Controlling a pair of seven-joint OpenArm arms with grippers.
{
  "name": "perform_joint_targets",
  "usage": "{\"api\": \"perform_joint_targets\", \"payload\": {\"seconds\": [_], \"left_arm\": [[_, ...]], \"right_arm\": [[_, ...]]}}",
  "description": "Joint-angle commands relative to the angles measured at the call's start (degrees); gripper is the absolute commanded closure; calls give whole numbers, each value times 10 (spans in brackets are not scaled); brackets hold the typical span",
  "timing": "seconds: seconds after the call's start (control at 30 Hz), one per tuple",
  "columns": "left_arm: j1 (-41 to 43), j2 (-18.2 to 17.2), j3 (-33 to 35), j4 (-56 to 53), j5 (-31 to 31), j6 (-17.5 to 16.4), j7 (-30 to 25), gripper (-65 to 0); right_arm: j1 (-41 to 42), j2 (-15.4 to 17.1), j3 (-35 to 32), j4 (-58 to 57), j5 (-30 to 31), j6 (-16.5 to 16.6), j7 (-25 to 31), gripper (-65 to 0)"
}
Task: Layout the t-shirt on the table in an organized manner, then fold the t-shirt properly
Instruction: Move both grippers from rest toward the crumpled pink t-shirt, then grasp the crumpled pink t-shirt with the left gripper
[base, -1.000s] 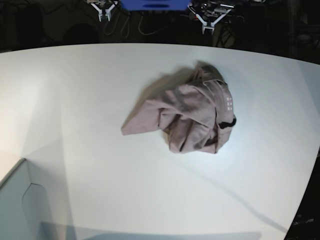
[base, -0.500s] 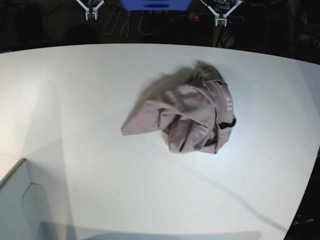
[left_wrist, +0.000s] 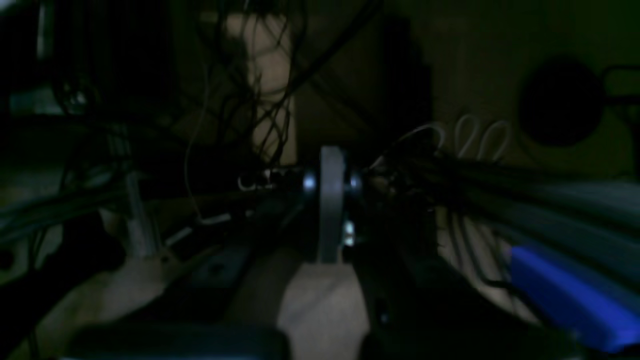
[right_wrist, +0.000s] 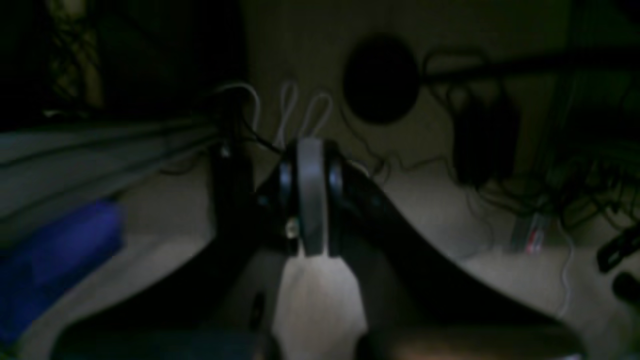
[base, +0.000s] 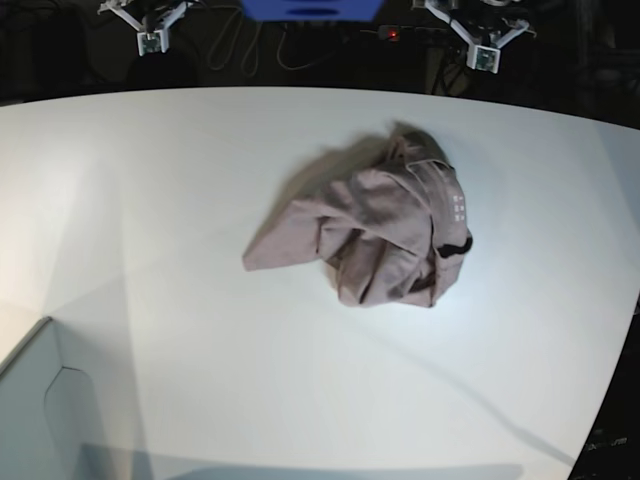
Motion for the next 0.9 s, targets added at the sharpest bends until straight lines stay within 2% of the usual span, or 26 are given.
{"api": "perform_joint_targets", "payload": {"seconds": [0.0, 0.07, 0.2, 0.3, 0.37, 0.6, 0.87], "left_arm": [[15, -8, -1, 40, 1, 1, -1, -1], [24, -8, -1, 99, 1, 1, 16, -45], [33, -1, -1, 193, 1, 1, 24, -226], [30, 21, -1, 219, 1, 1, 24, -353], [10, 31, 3, 219, 3, 1, 24, -408], [-62, 79, 4, 156, 5, 2, 24, -420], [-131, 111, 5, 74, 6, 3, 24, -420]], "right_arm": [[-20, 8, 9, 41, -1, 0, 8, 0], [-38, 8, 18, 109, -1, 0, -9, 0], [-48, 8, 33, 206, -1, 0, -43, 0], [-47, 8, 33, 244, -1, 1, -69, -13], [-46, 8, 31, 262, -1, 1, -87, -35], [-45, 8, 29, 266, -1, 1, -95, -98], [-47, 8, 29, 265, -1, 1, -95, -104]]}}
